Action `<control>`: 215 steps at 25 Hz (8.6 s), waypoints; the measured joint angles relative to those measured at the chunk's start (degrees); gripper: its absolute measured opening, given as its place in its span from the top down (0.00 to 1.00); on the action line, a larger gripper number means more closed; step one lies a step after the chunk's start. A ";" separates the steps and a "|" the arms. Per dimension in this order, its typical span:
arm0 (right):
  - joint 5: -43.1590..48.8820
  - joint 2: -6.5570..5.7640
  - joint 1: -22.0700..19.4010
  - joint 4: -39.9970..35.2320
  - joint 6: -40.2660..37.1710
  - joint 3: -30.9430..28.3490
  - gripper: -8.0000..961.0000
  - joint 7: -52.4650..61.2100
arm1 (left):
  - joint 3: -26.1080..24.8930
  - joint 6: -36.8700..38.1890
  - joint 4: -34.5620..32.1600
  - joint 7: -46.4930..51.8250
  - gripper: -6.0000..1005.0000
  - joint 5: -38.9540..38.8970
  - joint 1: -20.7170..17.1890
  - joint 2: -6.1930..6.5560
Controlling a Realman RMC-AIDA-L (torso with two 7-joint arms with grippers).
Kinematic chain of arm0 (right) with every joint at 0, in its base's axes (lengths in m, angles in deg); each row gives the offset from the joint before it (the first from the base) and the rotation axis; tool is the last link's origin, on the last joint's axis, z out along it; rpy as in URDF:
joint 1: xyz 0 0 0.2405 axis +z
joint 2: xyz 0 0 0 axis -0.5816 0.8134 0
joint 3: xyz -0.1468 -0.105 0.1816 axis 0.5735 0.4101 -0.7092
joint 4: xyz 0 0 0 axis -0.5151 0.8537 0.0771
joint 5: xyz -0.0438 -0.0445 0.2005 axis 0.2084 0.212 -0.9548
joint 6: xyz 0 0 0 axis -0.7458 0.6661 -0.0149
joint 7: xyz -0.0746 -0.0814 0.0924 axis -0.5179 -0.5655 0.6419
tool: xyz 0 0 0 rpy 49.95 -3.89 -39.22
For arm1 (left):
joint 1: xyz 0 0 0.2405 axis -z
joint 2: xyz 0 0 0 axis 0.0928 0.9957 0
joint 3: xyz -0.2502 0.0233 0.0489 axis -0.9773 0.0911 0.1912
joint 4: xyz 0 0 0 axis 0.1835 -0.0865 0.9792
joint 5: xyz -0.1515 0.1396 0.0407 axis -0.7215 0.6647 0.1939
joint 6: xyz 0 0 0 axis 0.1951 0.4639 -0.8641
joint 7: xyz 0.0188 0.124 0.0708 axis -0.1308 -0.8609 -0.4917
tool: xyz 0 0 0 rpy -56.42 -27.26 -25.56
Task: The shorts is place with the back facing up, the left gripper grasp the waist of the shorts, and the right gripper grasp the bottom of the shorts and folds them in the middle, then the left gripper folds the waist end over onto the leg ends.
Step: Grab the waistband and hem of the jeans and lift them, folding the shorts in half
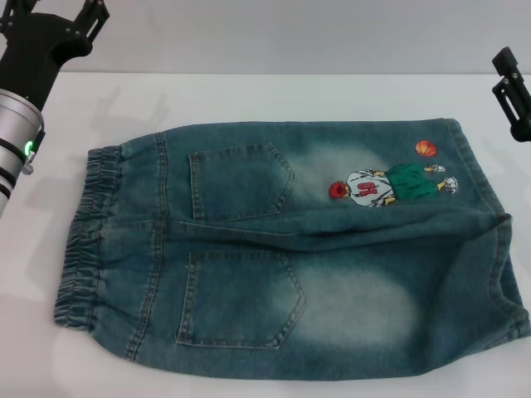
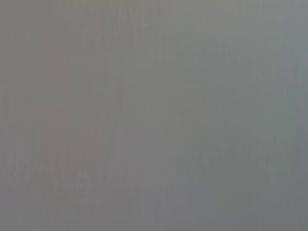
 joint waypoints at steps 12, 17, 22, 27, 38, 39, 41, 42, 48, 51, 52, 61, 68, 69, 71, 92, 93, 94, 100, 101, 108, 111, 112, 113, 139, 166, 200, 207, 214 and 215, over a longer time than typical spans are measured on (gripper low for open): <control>0.46 -0.01 -0.13 2.04 0.08 0.47 0.37 0.77 | 0.25 0.81 0.09 2.85 0.21 0.26 -0.97 -0.01; 0.47 0.00 -0.15 2.32 0.05 0.62 0.37 1.51 | 2.96 1.21 -0.87 5.80 0.22 0.40 -1.79 0.44; 0.53 0.00 -0.34 3.27 -0.16 0.79 0.37 2.40 | 4.67 2.01 -1.96 8.04 0.24 0.42 -2.07 0.93; 0.54 0.00 -0.82 3.54 0.25 0.80 0.37 2.42 | 8.24 2.22 -7.98 17.48 0.25 4.27 -2.67 3.68; 0.21 -0.21 -1.39 3.37 3.36 0.17 0.37 2.46 | -3.35 -3.57 -26.89 68.36 0.26 56.50 1.86 11.33; 0.18 -0.24 -1.36 3.23 3.84 0.14 0.37 2.46 | -7.13 -1.56 -31.01 76.58 0.26 68.49 1.87 11.41; 0.03 -0.28 -1.24 3.07 4.56 -0.03 0.37 2.46 | -9.42 0.51 -33.38 81.58 0.26 75.71 1.89 11.39; -0.18 -0.28 -1.18 3.00 4.72 -0.41 0.37 2.46 | -11.19 2.12 -34.97 85.87 0.26 80.89 1.89 11.32; -0.77 -0.46 -1.39 2.07 6.55 -4.82 0.37 2.46 | -19.24 9.70 -42.52 104.14 0.26 106.30 1.20 10.98; -0.79 -0.62 -1.41 0.79 8.44 -5.60 0.37 2.46 | -26.33 14.64 -45.31 108.05 0.26 114.90 -0.42 9.67; -0.79 -0.64 -1.44 0.22 9.08 -5.71 0.37 2.46 | -26.33 14.64 -45.31 108.05 0.26 114.90 -0.42 9.67; -0.79 -0.88 -2.32 -2.13 11.59 -9.03 0.37 2.12 | -33.20 24.58 -46.53 114.99 0.26 127.96 -2.52 9.63; -0.79 -0.88 -2.25 -3.45 12.92 -9.46 0.37 2.03 | -36.93 33.10 -48.38 118.01 0.26 134.60 -6.57 9.42; -0.79 -0.88 -2.17 -3.58 12.93 -9.47 0.37 2.02 | -37.55 33.78 -48.53 118.25 0.26 134.82 -7.55 9.70; -0.79 -0.88 -2.01 -3.67 13.00 -9.48 0.37 2.02 | -37.66 34.21 -48.36 118.62 0.26 134.92 -8.14 10.18; -0.78 -0.88 -1.56 -4.33 14.07 -9.49 0.37 1.92 | -38.46 36.19 -47.98 121.71 0.26 144.15 -8.58 9.28; -0.77 -0.89 -1.56 -4.34 14.15 -9.47 0.37 1.92 | -38.46 36.19 -47.98 121.71 0.26 144.15 -8.58 9.28; -0.74 -0.89 -1.56 -4.34 14.19 -9.45 0.37 1.92 | -38.46 36.02 -47.92 121.94 0.26 145.50 -8.58 8.98; -0.53 -0.88 -1.56 -4.33 14.28 -9.30 0.37 1.92 | -38.49 35.37 -46.26 121.69 0.26 147.73 -8.22 8.38; -0.52 -0.89 -1.56 -4.33 14.28 -9.25 0.37 1.92 | -38.53 34.72 -44.76 121.47 0.26 148.10 -8.06 8.36; -0.51 -0.88 -1.70 -4.33 14.30 -9.08 0.37 1.92 | -38.54 33.75 -43.47 121.13 0.26 148.18 -7.99 8.11; -0.51 -0.88 -1.83 -4.33 14.30 -9.01 0.37 1.93 | -38.49 33.46 -42.80 120.85 0.26 148.23 -8.12 8.07; -0.51 -0.89 -1.87 -4.33 14.30 -8.99 0.37 1.93 | -38.49 33.46 -42.80 120.85 0.26 148.23 -8.12 8.07; -0.51 -0.89 -1.89 -4.33 14.30 -8.97 0.37 1.92 | -38.51 33.43 -42.66 120.77 0.26 148.24 -8.08 8.07; -0.08 -0.89 -2.16 -4.33 12.88 -8.87 0.37 2.24 | -37.54 33.00 -39.76 120.50 0.26 149.36 -5.93 7.88; -0.49 -1.06 -2.36 -4.50 13.55 -9.25 0.37 1.44 | -38.45 35.99 -40.35 118.96 0.26 149.90 -2.46 6.22; 3.76 -1.28 -2.90 -8.20 15.44 -8.90 0.37 9.60 | -38.82 34.90 -41.05 120.07 0.96 150.21 -1.64 6.85; 27.29 -3.43 -3.79 -23.05 17.08 -9.20 0.37 39.49 | -42.66 34.42 -41.13 119.50 0.96 150.10 0.23 6.76; 57.99 -7.34 1.24 -38.24 7.50 -10.26 0.37 71.72 | -42.76 32.87 -40.84 118.72 0.96 150.04 0.94 6.67; 62.04 -8.32 2.80 -39.23 4.46 -11.13 0.37 74.84 | -42.76 32.71 -40.76 118.54 0.96 150.03 0.99 6.67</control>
